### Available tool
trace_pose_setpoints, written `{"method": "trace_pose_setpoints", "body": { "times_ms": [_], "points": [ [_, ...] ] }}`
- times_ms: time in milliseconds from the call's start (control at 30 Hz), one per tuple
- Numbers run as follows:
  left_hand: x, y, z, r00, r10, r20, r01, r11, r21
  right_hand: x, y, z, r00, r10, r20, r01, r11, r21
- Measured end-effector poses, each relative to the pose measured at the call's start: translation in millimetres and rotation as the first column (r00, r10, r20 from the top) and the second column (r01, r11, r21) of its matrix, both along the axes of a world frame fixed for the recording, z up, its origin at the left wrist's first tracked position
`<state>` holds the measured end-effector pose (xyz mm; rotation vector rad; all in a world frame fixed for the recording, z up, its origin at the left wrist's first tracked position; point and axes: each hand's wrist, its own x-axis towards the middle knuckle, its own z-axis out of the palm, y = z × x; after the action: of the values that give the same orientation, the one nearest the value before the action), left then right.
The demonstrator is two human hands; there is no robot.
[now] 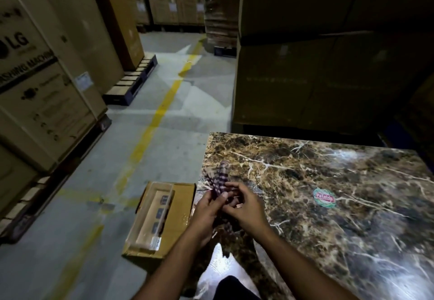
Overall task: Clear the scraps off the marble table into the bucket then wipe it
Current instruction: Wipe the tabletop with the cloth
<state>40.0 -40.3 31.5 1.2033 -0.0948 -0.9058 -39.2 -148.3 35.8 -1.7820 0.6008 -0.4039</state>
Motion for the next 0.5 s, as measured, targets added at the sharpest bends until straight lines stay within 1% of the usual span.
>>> {"method": "trace_pose_setpoints", "body": {
  "times_ms": [33,100,167,200,267,300,333,400,467,500],
  "points": [
    [-1.0,-3.8,0.2,1.0,0.017,0.012,-0.018,1.0,0.011,-2.1,-3.5,0.4,1.0,0.022,0.001,-0.022,0.999,0.036],
    [-0.8,-9.4,-1.7,0.997,0.047,0.067,-0.052,0.995,0.08,-6.3,-11.8,-0.5,0.999,0.042,-0.004,-0.041,0.99,0.137],
    [-1.4,-12.4,-2.4,0.988,0.027,0.151,-0.048,0.989,0.14,-9.6,-18.4,-1.7,1.0,0.014,-0.022,-0.01,0.983,0.183],
    [-2.4,-13.7,-1.4,0.986,0.015,0.166,-0.041,0.987,0.156,-9.3,-22.0,-4.1,0.999,-0.02,-0.038,0.027,0.982,0.189],
    [-3.0,-16.1,-1.3,0.987,-0.009,0.159,-0.02,0.983,0.181,-8.1,-32.7,-9.3,0.992,-0.103,-0.072,0.115,0.973,0.201],
    [-1.4,-17.3,-1.5,0.988,-0.012,0.157,-0.018,0.982,0.189,-8.0,-40.8,-13.0,0.987,-0.14,-0.083,0.157,0.956,0.249],
    [1.0,-18.4,-2.5,0.988,-0.008,0.151,-0.023,0.979,0.201,-8.4,-49.1,-16.2,0.982,-0.169,-0.087,0.188,0.924,0.332],
    [6.9,-20.5,-4.4,0.991,0.01,0.136,-0.038,0.977,0.208,-11.6,-65.2,-22.6,0.973,-0.198,-0.114,0.229,0.863,0.45],
    [13.0,-24.7,-8.5,0.989,0.001,0.148,-0.037,0.97,0.239,-15.3,-76.8,-27.5,0.971,-0.193,-0.142,0.238,0.844,0.48],
    [17.0,-28.0,-14.8,0.983,-0.016,0.184,-0.037,0.96,0.278,-15.3,-80.8,-31.9,0.967,-0.189,-0.168,0.247,0.847,0.47]
  ]
}}
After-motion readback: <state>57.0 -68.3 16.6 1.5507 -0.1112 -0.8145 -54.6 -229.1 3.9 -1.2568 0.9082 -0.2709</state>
